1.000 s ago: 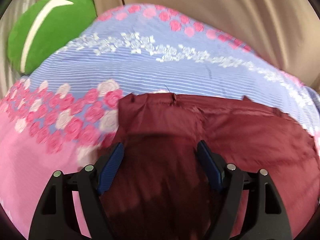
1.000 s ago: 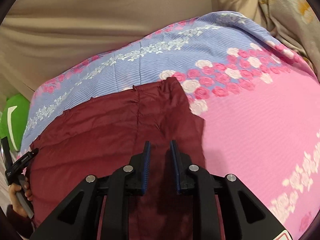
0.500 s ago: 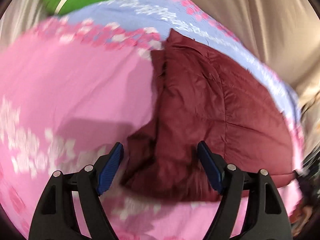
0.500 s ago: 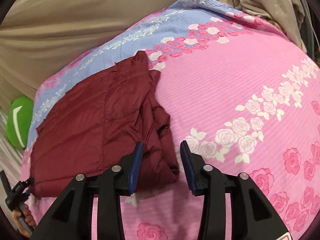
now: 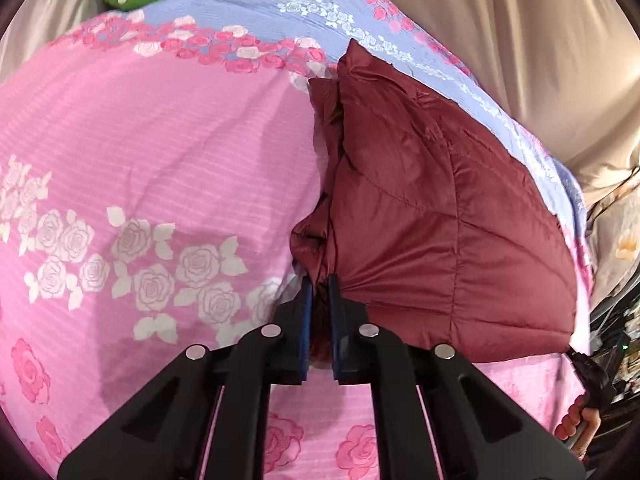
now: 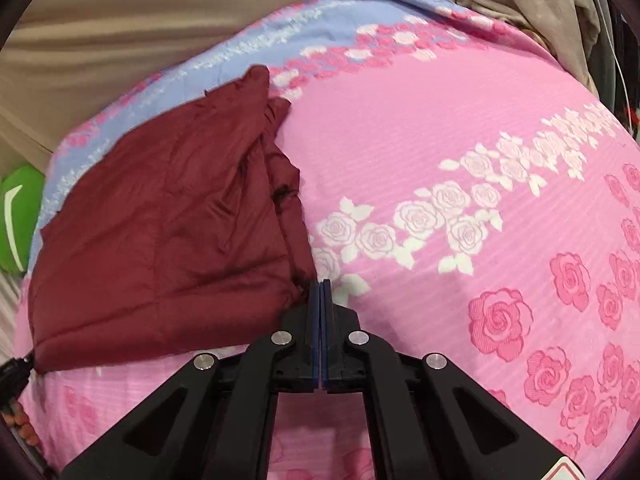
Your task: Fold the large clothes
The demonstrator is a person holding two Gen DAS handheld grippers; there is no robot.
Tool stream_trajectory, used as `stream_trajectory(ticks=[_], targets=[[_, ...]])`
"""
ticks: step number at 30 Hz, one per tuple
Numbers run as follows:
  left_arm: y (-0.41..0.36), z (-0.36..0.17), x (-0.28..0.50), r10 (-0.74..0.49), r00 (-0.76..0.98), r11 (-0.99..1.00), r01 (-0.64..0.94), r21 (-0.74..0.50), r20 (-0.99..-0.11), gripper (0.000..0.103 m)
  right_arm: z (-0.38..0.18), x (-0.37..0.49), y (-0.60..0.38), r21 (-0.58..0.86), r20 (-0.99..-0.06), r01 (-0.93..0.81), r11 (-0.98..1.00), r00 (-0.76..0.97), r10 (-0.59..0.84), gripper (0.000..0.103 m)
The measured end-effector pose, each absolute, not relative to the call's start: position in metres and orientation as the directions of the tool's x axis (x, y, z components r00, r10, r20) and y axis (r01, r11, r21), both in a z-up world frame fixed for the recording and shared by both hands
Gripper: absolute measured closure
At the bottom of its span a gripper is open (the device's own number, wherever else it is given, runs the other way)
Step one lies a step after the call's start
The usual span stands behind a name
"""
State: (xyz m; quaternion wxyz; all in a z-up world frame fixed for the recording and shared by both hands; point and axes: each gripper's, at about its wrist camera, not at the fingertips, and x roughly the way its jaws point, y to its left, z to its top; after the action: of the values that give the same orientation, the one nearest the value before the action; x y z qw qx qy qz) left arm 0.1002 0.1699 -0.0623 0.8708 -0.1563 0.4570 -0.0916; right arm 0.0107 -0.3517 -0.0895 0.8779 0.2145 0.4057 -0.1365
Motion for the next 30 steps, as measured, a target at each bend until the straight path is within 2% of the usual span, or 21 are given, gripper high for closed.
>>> stream_trajectory(ticks=[3,6,9,11,13,15,18,22,23,27,30], targets=[[0.169,-0.054,0.097,-0.272,0.574,0.942,-0.006,-0.336,-0.773,0.095,-0.081,0.008,-0.352,0.205,-0.779,0.446,0.871,0.613,-0.131,0.103],[0.17,-0.019,0.086,-0.221,0.655,0.955,-0.003,-0.295,-0.723,0.095,-0.055,0.001,-0.356,0.26,-0.723,0.434,0.863,0.68,-0.124,0.103],[0.155,0.021,0.093,-0.232,0.724,0.96,0.065,-0.271,-0.65,0.086,-0.017,0.019,-0.339,0.278,-0.66,0.334,0.9,0.748,-0.073,0.095],[0.135,0.037,0.105,-0.255,0.74,0.96,0.119,-0.252,-0.623,0.074,0.002,0.044,-0.321,0.29,-0.628,0.251,0.924,0.778,-0.014,0.095],[0.104,0.044,0.123,-0.263,0.739,0.964,0.17,-0.206,-0.62,0.073,0.018,0.082,-0.294,0.284,-0.608,0.16,0.945,0.793,0.048,0.095],[0.069,0.039,0.142,-0.274,0.723,0.962,0.216,-0.169,-0.634,0.068,0.024,0.117,-0.268,0.281,-0.619,0.104,0.954,0.779,0.098,0.094],[0.035,0.018,0.17,-0.289,0.678,0.955,0.255,-0.152,-0.676,0.067,0.015,0.174,-0.227,0.324,-0.66,0.014,0.946,0.719,0.216,0.094],[0.016,-0.013,0.198,-0.212,0.654,0.971,0.223,-0.083,-0.727,0.067,-0.012,0.218,-0.205,0.276,-0.719,0.026,0.961,0.668,0.189,0.095],[0.015,-0.02,0.202,-0.204,0.65,0.972,0.221,-0.076,-0.732,0.065,-0.021,0.224,-0.205,0.263,-0.732,0.039,0.964,0.659,0.172,0.103],[0.016,-0.034,0.207,-0.189,0.657,0.974,0.22,-0.055,-0.73,0.063,-0.039,0.236,-0.217,0.3,-0.748,0.052,0.952,0.632,0.201,0.103],[0.01,-0.037,0.205,-0.159,0.675,0.976,0.217,-0.012,-0.72,0.061,-0.027,0.238,-0.213,0.294,-0.726,0.046,0.955,0.661,0.191,0.097]])
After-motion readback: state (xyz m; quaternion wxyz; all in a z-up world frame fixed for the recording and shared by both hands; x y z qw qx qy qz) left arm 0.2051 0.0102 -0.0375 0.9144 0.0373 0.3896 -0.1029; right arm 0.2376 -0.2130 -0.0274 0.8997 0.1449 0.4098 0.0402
